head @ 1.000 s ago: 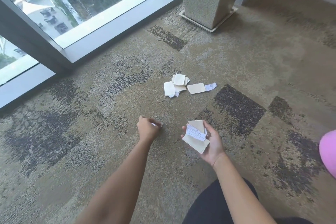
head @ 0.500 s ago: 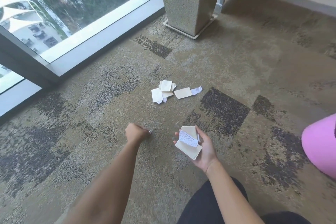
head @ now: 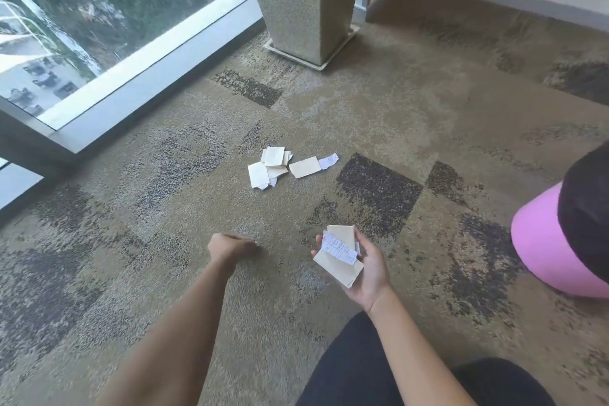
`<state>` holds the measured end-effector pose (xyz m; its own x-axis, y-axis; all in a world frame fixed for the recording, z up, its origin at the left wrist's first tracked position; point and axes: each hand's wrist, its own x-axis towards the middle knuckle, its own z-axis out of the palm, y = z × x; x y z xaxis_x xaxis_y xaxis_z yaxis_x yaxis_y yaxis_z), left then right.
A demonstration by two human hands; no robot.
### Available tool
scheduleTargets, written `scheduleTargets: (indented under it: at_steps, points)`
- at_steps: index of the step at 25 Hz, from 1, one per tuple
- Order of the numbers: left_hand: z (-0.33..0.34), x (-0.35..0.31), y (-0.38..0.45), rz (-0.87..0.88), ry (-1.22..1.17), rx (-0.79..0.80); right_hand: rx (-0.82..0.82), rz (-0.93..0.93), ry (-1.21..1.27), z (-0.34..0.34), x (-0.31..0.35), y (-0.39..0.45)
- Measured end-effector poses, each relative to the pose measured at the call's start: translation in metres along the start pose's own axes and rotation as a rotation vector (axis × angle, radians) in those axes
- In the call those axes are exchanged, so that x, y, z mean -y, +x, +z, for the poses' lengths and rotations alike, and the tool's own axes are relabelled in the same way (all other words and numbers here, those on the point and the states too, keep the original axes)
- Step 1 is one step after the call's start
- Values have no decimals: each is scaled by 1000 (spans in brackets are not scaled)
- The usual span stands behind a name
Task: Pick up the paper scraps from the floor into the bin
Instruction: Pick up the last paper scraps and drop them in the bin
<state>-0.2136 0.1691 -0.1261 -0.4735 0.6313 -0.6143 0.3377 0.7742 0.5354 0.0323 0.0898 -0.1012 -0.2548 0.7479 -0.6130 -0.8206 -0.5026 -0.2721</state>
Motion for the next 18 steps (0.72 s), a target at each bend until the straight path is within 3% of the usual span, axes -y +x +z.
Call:
scheduleTargets:
  at_steps: [7,12,15,18]
  points:
    - [74,-90,-137,392,-269,542,40,-274,240,11,91,-72]
    - [151,-179,-274,584,-426,946,21,-653,214,8,201,-175]
    - [196,-227,-343,708,-385,1021,-30,-874,300,-5,255,-232]
    - [240,-254,-394,888,-168,900,-224,-1024,254,-22,302,-269]
